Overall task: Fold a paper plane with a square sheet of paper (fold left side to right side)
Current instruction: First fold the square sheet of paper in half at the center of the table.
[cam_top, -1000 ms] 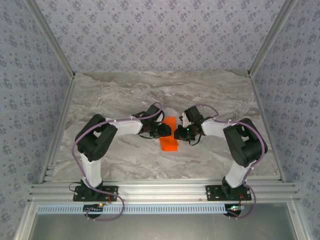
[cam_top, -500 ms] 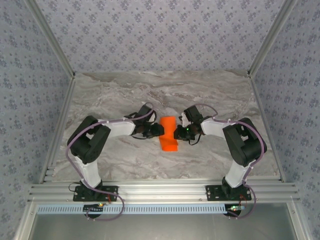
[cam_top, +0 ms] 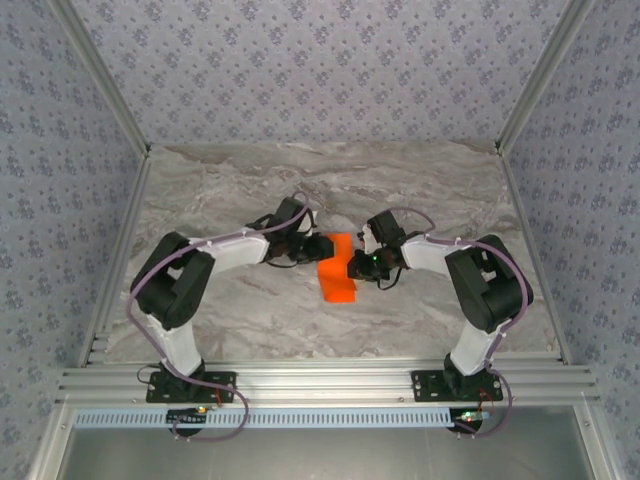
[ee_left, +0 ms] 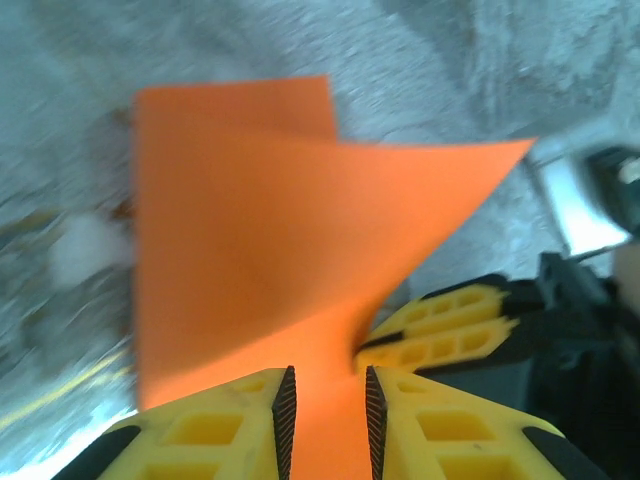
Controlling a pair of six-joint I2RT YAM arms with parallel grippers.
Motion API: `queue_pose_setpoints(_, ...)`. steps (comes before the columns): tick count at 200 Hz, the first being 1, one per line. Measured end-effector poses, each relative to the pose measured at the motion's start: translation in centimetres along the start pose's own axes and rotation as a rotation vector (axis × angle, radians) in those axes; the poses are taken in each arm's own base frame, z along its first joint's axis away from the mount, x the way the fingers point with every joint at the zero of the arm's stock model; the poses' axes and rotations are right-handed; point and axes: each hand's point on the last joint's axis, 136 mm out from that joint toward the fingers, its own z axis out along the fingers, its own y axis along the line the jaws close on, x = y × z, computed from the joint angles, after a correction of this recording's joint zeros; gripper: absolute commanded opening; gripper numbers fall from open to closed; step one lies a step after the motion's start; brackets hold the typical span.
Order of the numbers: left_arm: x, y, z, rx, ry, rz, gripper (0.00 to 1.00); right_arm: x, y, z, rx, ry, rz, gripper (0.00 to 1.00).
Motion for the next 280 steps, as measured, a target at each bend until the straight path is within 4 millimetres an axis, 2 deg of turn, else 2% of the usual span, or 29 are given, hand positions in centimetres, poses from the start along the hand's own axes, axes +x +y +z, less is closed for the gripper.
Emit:
queue_pose_setpoints(21, -0.5, -0.2, 1.4, 0.010, 0.004, 0.008, 0.27, 0.0, 0.0, 0.0, 0.001, 0.001, -0.006, 0.16)
queue_pose_setpoints(43, -0.1, 1.2, 2.7, -0.019, 0.026, 0.000, 0.27, 0.0, 0.0, 0.0, 0.005, 0.003, -0.008, 0.16)
queue_pose_setpoints(75, 0.1, 2.6, 3.6, -0.055, 0.035, -0.003, 0.27, 0.0, 0.0, 0.0, 0.012, 0.004, -0.018, 0.16)
queue_pose_setpoints(114, -1.0, 3.1, 3.4, -0.050, 0.004, 0.007, 0.27, 0.1, -0.1, 0.0, 0.020, 0.005, -0.028, 0.15)
queue_pose_setpoints(157, -3.1, 4.9, 2.6, -0.048, -0.047, -0.014, 0.27, 0.1, -0.1, 0.0, 0.023, 0.011, -0.040, 0.15)
queue_pose_setpoints(280, -3.6, 5.4, 2.7, -0.008, 0.080, -0.105, 0.26, 0.2, -0.1, 0.0, 0.023, 0.013, -0.046, 0.15)
